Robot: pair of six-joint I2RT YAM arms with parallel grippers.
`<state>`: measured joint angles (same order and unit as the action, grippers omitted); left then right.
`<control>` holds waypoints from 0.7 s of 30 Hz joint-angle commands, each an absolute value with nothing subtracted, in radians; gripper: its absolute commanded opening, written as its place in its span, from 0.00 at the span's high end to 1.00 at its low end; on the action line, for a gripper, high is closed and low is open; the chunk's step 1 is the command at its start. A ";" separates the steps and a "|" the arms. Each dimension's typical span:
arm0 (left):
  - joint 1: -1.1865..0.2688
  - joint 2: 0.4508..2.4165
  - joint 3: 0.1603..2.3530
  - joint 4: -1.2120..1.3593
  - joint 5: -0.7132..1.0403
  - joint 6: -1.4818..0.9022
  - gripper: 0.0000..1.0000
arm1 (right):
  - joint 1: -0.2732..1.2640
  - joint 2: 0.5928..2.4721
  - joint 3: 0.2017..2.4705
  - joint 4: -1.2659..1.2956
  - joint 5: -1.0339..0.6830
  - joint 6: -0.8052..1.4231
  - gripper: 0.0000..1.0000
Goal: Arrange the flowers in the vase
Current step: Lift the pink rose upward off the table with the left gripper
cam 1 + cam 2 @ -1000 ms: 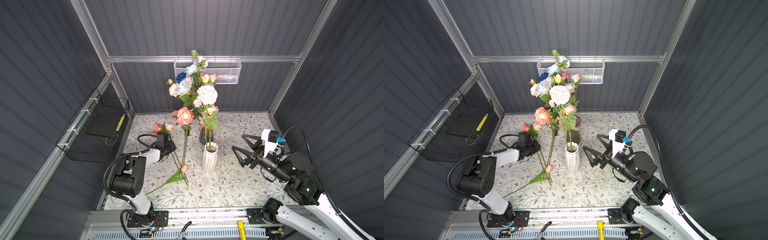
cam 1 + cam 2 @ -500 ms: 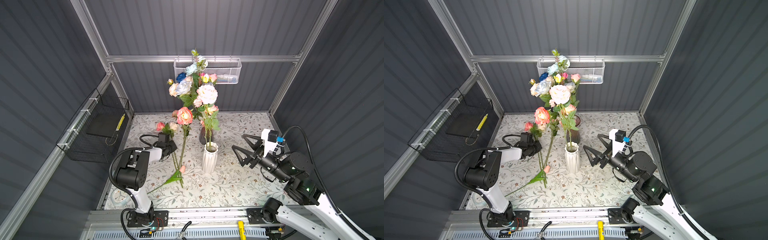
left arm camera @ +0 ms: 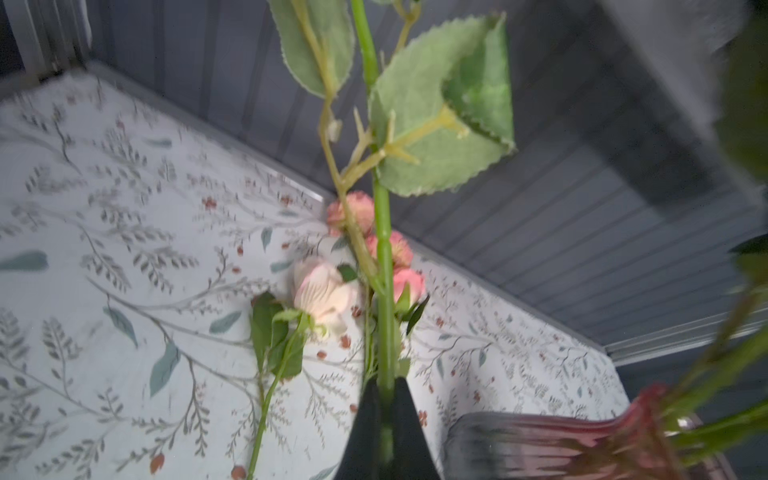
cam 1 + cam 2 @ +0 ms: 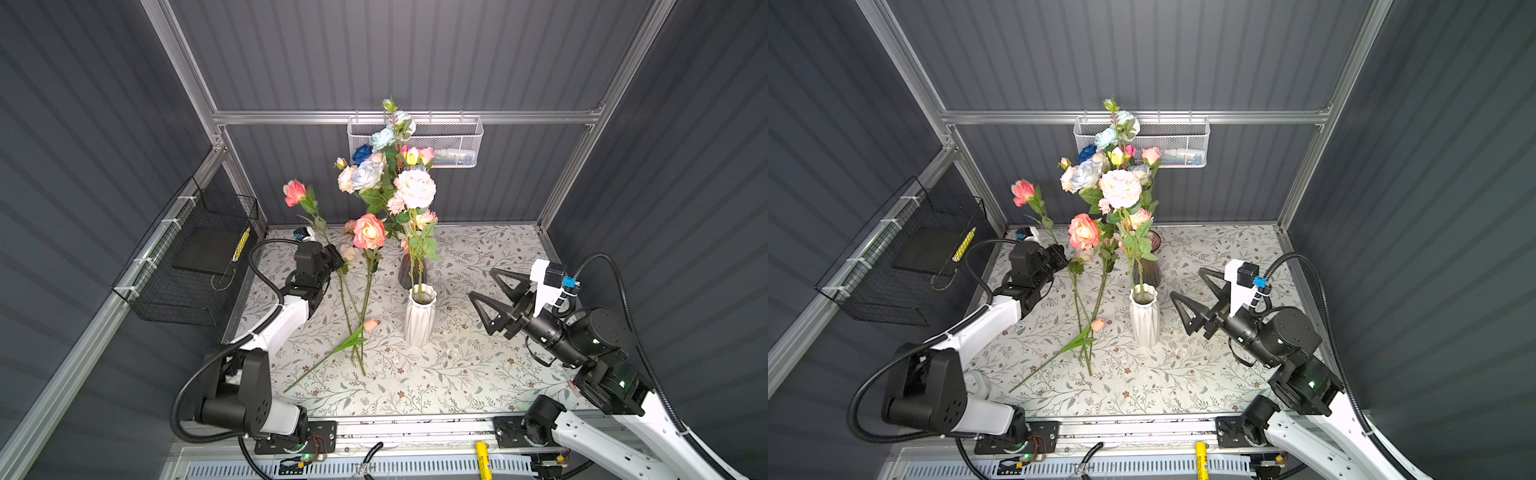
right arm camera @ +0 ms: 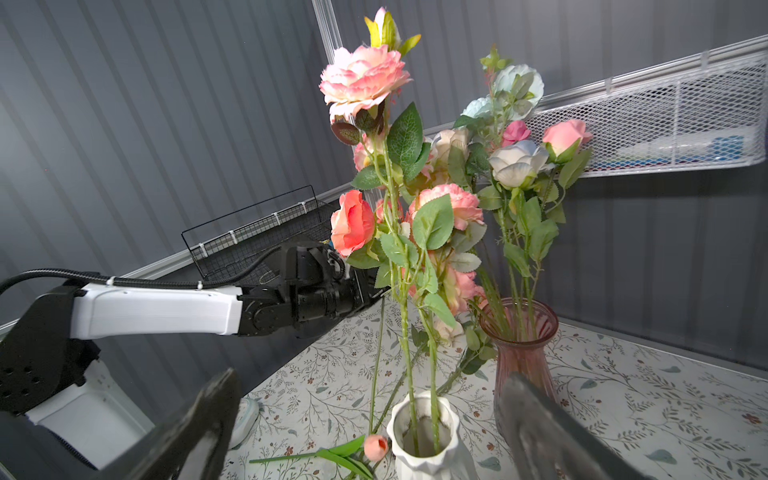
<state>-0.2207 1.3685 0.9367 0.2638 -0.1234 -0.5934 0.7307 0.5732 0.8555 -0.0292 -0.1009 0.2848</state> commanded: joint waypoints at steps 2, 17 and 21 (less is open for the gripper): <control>-0.216 1.190 0.963 0.250 -0.205 -0.503 1.00 | 0.727 0.562 0.866 -0.003 -0.090 0.280 0.01; -0.216 0.737 1.088 -0.015 0.197 -0.540 1.00 | 0.728 0.695 1.006 -0.049 -0.432 0.275 0.01; -0.216 0.700 1.104 -0.043 0.400 -0.574 1.00 | 0.767 0.809 1.061 -0.059 -0.562 0.274 0.08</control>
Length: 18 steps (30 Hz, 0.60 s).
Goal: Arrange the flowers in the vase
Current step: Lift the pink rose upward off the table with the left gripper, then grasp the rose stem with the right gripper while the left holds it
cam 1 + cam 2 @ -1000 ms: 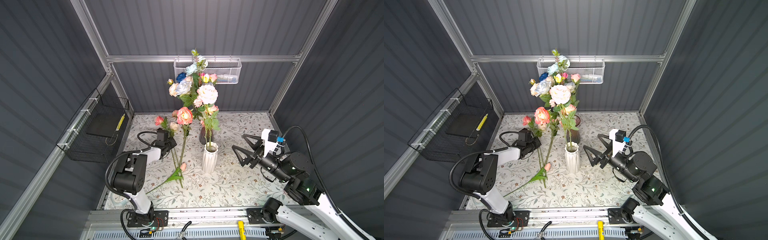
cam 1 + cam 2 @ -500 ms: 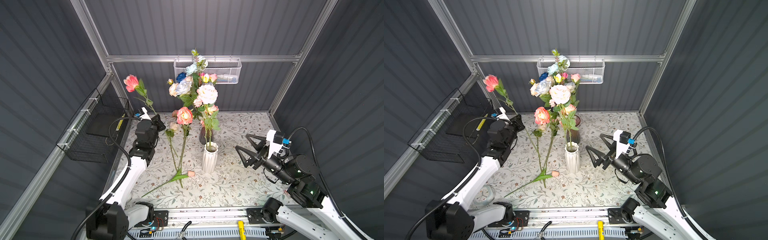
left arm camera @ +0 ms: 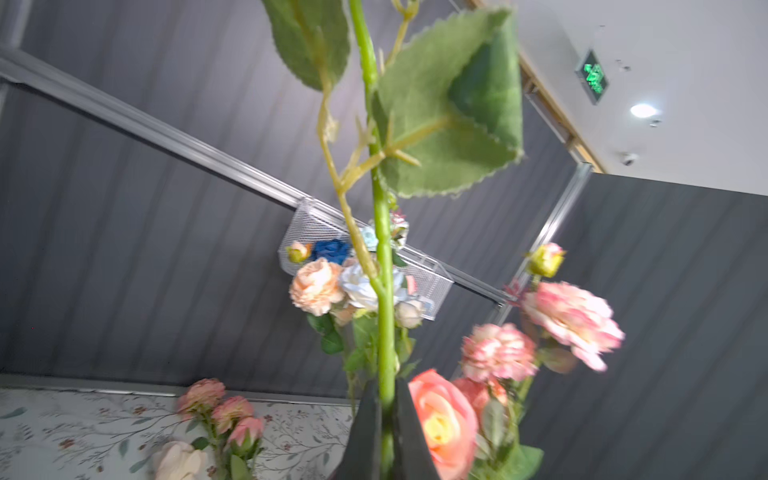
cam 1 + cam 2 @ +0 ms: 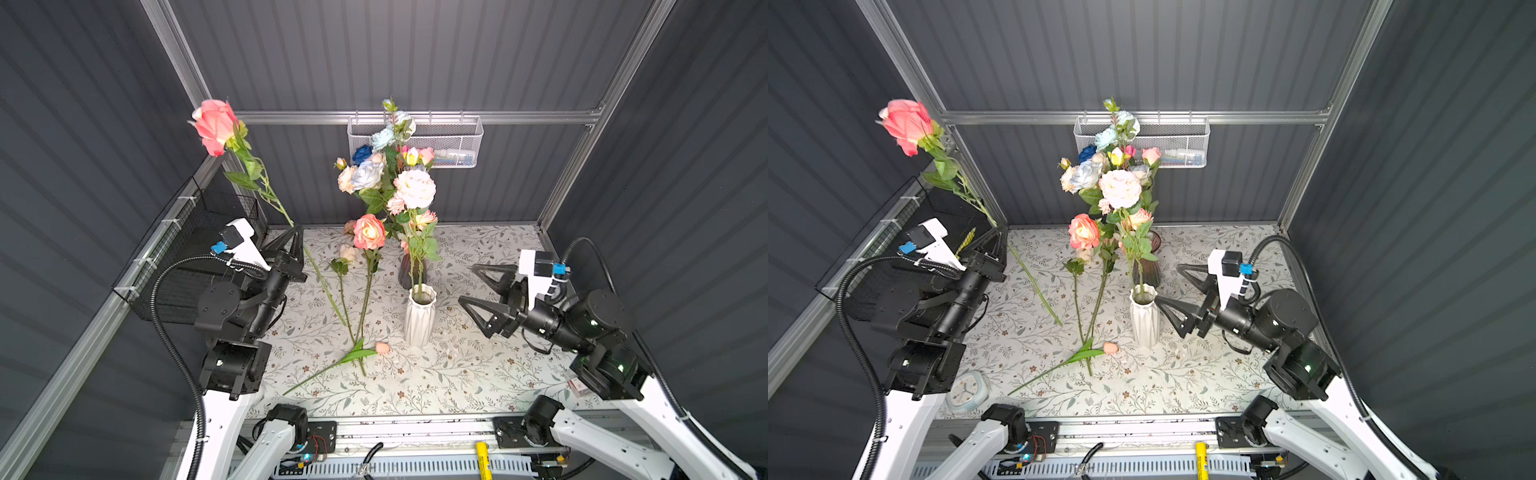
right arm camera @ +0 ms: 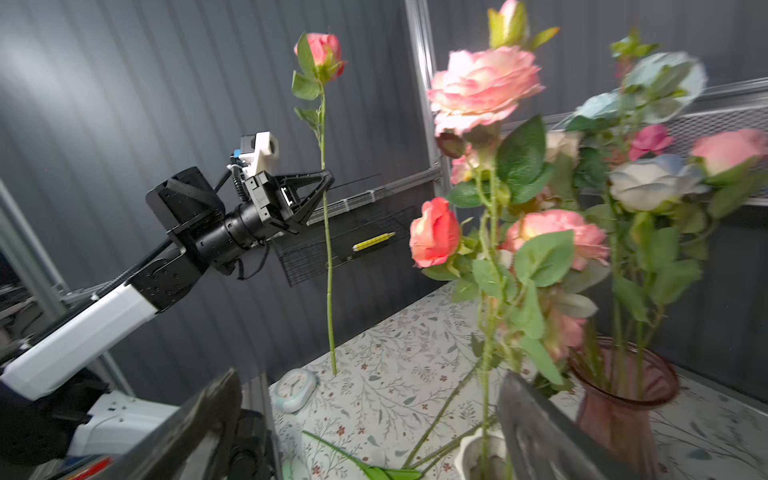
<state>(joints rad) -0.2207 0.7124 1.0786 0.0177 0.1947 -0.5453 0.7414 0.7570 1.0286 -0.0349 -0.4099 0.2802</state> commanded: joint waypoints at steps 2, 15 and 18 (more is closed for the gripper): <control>-0.216 0.693 1.091 -0.022 0.499 -0.610 1.00 | 0.846 0.875 1.096 -0.089 -0.526 0.227 0.13; -0.218 0.639 0.962 0.201 0.816 -0.757 1.00 | 1.098 1.271 1.329 -0.032 -0.452 0.163 0.28; -0.218 0.631 0.947 0.223 0.835 -0.774 1.00 | 1.116 1.335 1.372 0.003 -0.471 0.171 0.29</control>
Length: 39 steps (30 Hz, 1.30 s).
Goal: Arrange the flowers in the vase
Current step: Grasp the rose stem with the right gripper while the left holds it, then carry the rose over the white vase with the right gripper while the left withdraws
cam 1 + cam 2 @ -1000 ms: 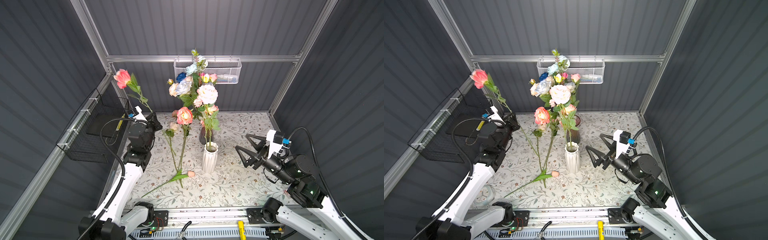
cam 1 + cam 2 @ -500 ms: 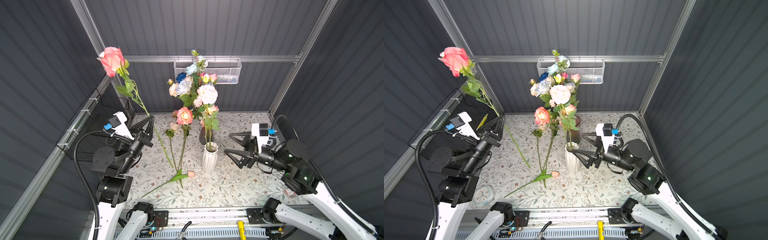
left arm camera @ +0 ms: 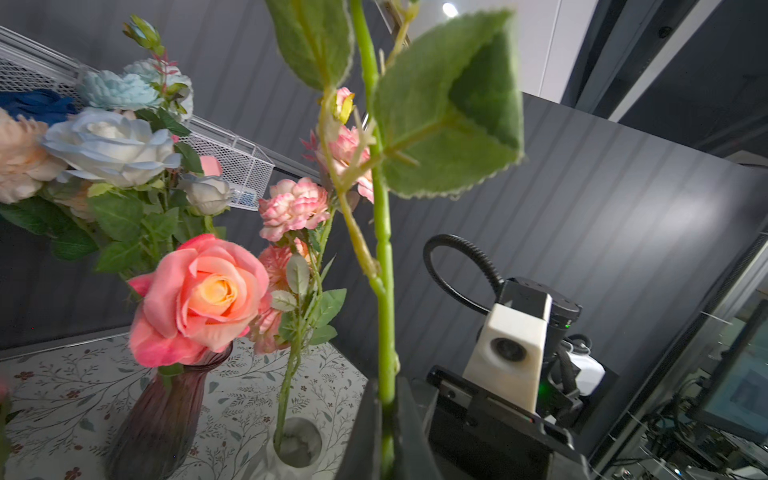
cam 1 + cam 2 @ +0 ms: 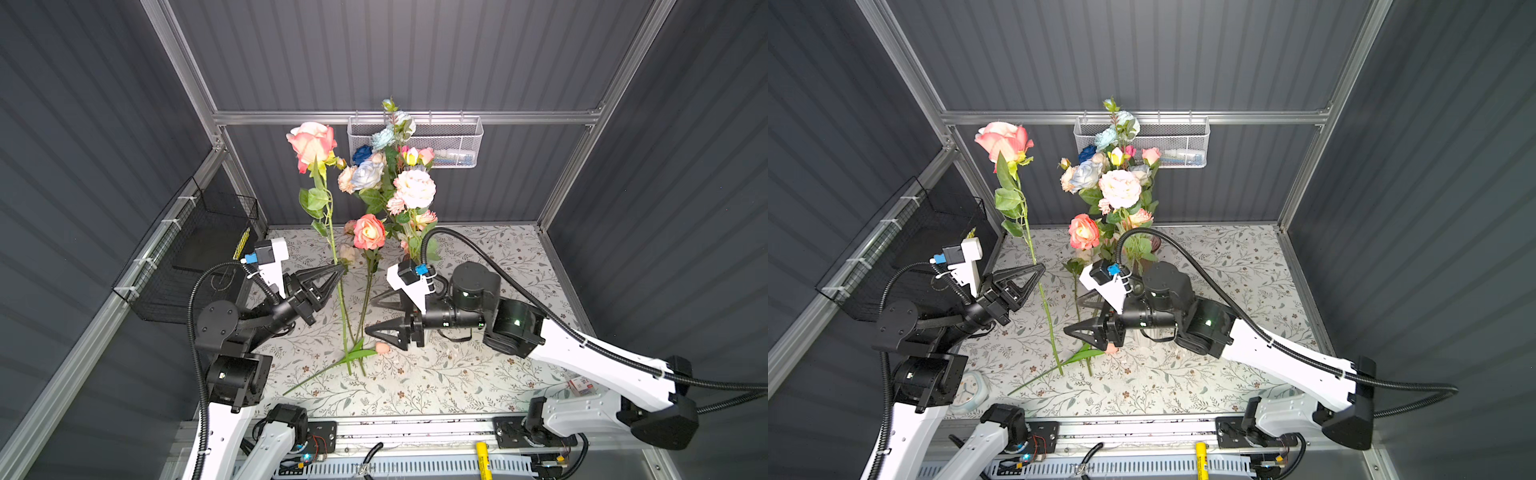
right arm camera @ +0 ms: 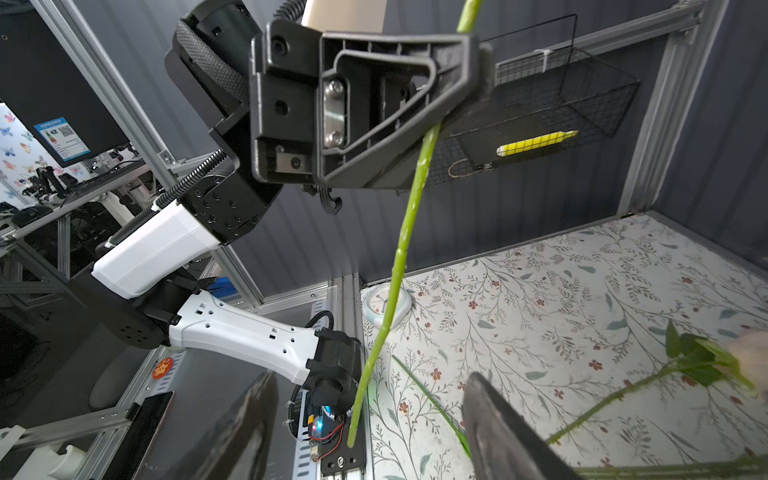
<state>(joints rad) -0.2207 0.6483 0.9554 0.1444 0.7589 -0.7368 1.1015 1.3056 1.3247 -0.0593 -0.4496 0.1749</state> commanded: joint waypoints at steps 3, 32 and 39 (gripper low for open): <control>-0.219 0.631 0.934 0.262 0.848 -0.800 1.00 | 1.127 1.391 1.405 0.045 -0.496 0.178 0.29; -0.219 0.564 0.927 -0.019 0.476 -0.622 0.00 | 1.117 1.000 1.135 -0.040 -0.218 0.087 1.00; -0.219 0.575 0.890 -0.079 0.454 -0.607 0.00 | 0.988 0.808 1.043 -0.067 -0.052 0.053 1.00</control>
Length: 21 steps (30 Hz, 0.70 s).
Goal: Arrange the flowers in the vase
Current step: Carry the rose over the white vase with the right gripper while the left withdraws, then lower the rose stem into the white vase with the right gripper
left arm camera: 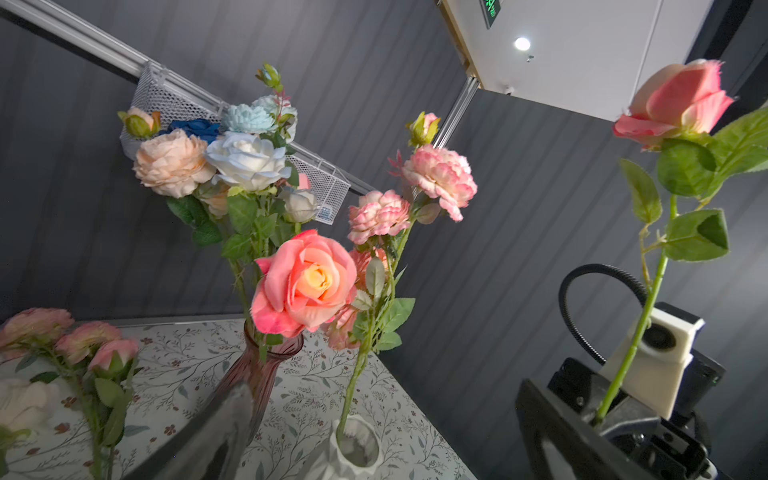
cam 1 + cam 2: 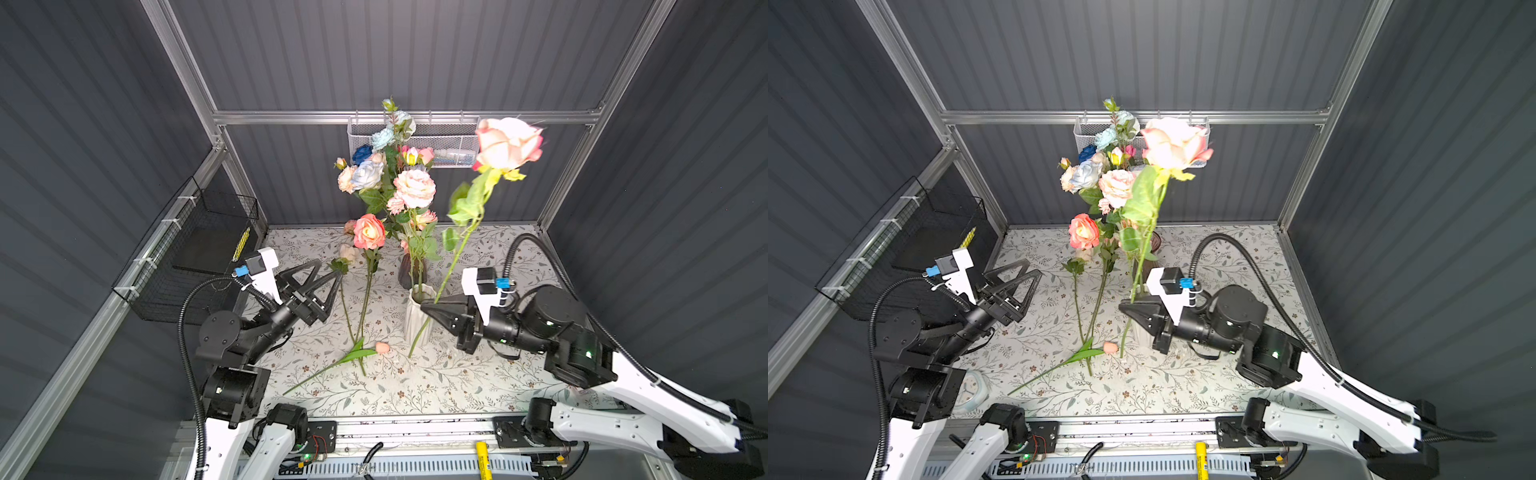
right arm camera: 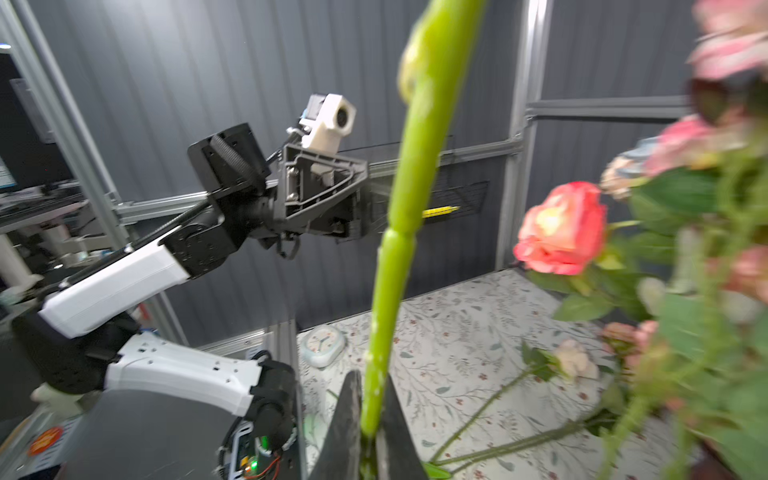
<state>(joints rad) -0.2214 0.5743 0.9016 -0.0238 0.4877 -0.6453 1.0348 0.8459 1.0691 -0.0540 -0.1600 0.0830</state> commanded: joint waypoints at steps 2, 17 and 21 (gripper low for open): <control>-0.219 0.571 0.886 -0.098 0.443 -0.598 0.00 | 0.909 0.781 1.014 -0.024 -0.059 0.061 1.00; -0.219 0.560 0.876 -0.154 0.414 -0.584 0.00 | 0.688 0.995 1.044 0.227 -0.143 0.071 1.00; -0.219 0.566 0.865 -0.153 0.412 -0.579 0.00 | 0.678 1.033 1.002 0.223 -0.147 0.097 1.00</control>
